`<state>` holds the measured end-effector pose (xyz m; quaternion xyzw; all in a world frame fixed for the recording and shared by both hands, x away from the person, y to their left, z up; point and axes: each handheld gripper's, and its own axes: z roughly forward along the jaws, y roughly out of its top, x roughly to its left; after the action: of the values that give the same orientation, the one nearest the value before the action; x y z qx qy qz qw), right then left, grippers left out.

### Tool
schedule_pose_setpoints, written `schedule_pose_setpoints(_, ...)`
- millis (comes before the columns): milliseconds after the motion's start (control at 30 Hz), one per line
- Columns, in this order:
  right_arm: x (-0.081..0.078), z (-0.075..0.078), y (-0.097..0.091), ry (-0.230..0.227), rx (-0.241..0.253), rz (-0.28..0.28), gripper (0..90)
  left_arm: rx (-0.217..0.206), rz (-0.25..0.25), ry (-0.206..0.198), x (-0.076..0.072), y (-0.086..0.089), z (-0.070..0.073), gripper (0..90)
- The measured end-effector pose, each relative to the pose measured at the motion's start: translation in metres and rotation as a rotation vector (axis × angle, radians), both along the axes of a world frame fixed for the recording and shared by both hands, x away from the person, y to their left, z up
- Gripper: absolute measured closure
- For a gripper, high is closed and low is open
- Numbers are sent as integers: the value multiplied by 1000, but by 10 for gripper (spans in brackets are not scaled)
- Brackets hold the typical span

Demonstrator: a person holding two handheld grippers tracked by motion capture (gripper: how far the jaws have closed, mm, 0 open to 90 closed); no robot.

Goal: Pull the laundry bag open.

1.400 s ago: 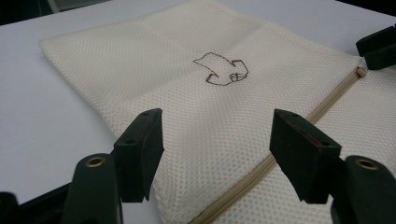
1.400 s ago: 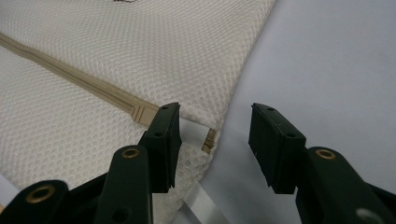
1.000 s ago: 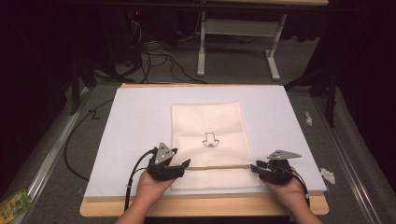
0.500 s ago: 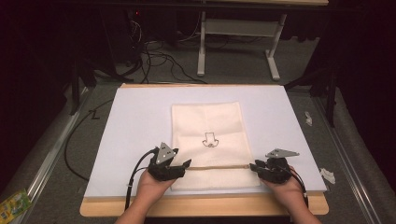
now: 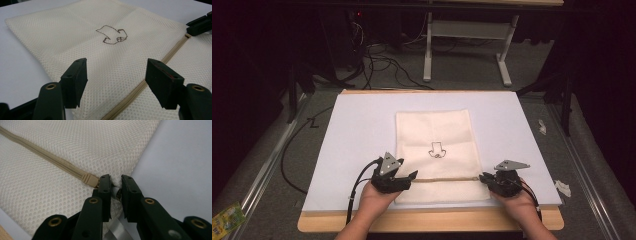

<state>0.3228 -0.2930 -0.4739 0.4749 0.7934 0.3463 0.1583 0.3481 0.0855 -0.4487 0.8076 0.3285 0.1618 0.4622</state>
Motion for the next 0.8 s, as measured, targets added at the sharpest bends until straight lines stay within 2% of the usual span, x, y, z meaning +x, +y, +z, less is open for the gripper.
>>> schedule_pose_setpoints(100,-1,0,2,-13,-19,6,829,-1,-12,15,0,0,0,372)
schedule_pose_setpoints(167,-2,2,3,-20,-34,15,839,-20,-35,39,1,-1,0,395)
schedule_pose_setpoints(267,-2,3,2,-31,-24,19,845,-22,-46,44,0,-2,0,413)
schedule_pose_setpoints(300,-3,5,1,-47,-15,21,849,-22,-50,46,0,-3,0,426)
schedule_pose_setpoints(367,-4,7,0,-60,-13,25,850,-35,-59,51,-2,-6,0,440)
schedule_pose_setpoints(400,-5,9,0,-72,-12,31,850,-55,-86,68,-3,-10,1,440)
schedule_pose_setpoints(433,-8,13,2,-92,-5,36,851,-81,-110,81,-6,-15,2,441)
schedule_pose_setpoints(533,-12,19,3,-135,0,53,852,-123,-153,114,-11,-31,1,449)
schedule_pose_setpoints(567,-12,19,3,-135,0,53,852,-123,-153,114,-11,-31,1,456)
schedule_pose_setpoints(600,-14,23,4,-164,7,57,852,-149,-176,138,-14,-43,1,475)
schedule_pose_setpoints(633,-14,23,4,-164,7,57,852,-149,-176,138,-14,-43,1,492)
schedule_pose_setpoints(667,-15,27,4,-187,14,64,852,-171,-201,172,-16,-59,0,508)
schedule_pose_setpoints(700,-15,27,4,-187,14,64,852,-171,-201,172,-16,-59,0,516)
schedule_pose_setpoints(800,-16,31,5,-208,30,69,853,-172,-234,199,-17,-83,-5,543)
